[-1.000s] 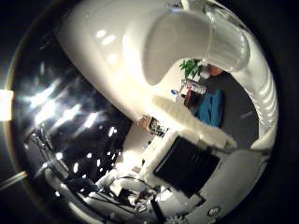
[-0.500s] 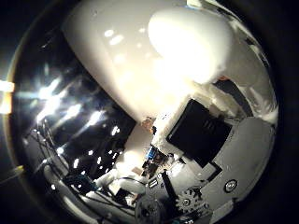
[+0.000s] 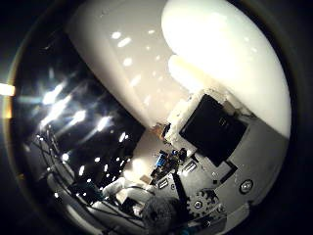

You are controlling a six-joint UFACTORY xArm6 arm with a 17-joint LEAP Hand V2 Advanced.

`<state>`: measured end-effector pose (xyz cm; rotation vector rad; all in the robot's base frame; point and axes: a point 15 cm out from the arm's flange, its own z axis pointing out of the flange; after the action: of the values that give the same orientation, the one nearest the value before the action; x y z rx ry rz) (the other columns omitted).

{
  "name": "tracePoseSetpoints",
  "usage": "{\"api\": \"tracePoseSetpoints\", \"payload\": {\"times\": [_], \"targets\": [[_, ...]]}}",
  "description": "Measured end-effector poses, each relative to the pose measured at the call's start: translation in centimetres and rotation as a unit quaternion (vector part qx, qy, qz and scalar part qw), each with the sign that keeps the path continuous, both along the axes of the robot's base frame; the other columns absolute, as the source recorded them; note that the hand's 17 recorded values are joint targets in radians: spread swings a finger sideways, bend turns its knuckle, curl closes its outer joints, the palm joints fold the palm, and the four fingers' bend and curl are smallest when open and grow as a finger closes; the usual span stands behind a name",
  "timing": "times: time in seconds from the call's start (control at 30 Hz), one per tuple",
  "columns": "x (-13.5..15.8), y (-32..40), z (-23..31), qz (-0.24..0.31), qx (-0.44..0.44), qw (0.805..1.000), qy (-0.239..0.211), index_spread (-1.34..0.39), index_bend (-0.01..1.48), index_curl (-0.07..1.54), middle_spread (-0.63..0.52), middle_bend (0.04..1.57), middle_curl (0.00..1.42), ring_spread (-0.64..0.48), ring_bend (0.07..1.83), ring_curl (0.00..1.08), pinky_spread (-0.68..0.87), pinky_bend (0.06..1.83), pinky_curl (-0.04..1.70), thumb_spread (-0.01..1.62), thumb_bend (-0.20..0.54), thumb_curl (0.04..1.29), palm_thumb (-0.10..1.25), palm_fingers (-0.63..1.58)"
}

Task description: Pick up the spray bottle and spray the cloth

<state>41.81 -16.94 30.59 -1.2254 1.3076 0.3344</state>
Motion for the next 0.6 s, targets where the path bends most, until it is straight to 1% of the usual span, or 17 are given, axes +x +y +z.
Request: {"api": "tracePoseSetpoints", "payload": {"times": [0.13,0.33,0.4,0.5,0.6], "targets": [[-0.3,1.2,1.3,0.018,-0.005,1.0,0.0,-0.28,1.0,0.9,-0.16,1.3,0.77,-0.21,1.4,0.65,-0.21,1.35,0.67,1.03,-0.014,0.57,0.95,1.11],[-0.2,3.7,3.6,0.044,-0.019,0.999,0.003,-0.26,1.1,0.88,-0.17,1.33,0.81,-0.22,1.4,0.7,-0.19,1.36,0.79,0.96,-0.014,0.64,0.98,1.07],[-0.7,4.6,3.4,0.059,-0.028,0.998,0.021,-0.25,1.11,0.87,-0.17,1.33,0.82,-0.22,1.4,0.72,-0.18,1.35,0.84,0.93,-0.018,0.67,0.97,1.07],[-1.8,5.7,3.1,0.08,-0.05,0.994,0.06,-0.25,1.13,0.86,-0.17,1.34,0.83,-0.22,1.41,0.73,-0.17,1.33,0.89,0.89,-0.018,0.7,0.97,1.07],[-2.3,6.6,3.6,0.09,-0.064,0.989,0.096,-0.24,1.14,0.85,-0.16,1.33,0.83,-0.22,1.4,0.75,-0.16,1.3,0.95,0.87,-0.017,0.73,0.97,1.07]]}}
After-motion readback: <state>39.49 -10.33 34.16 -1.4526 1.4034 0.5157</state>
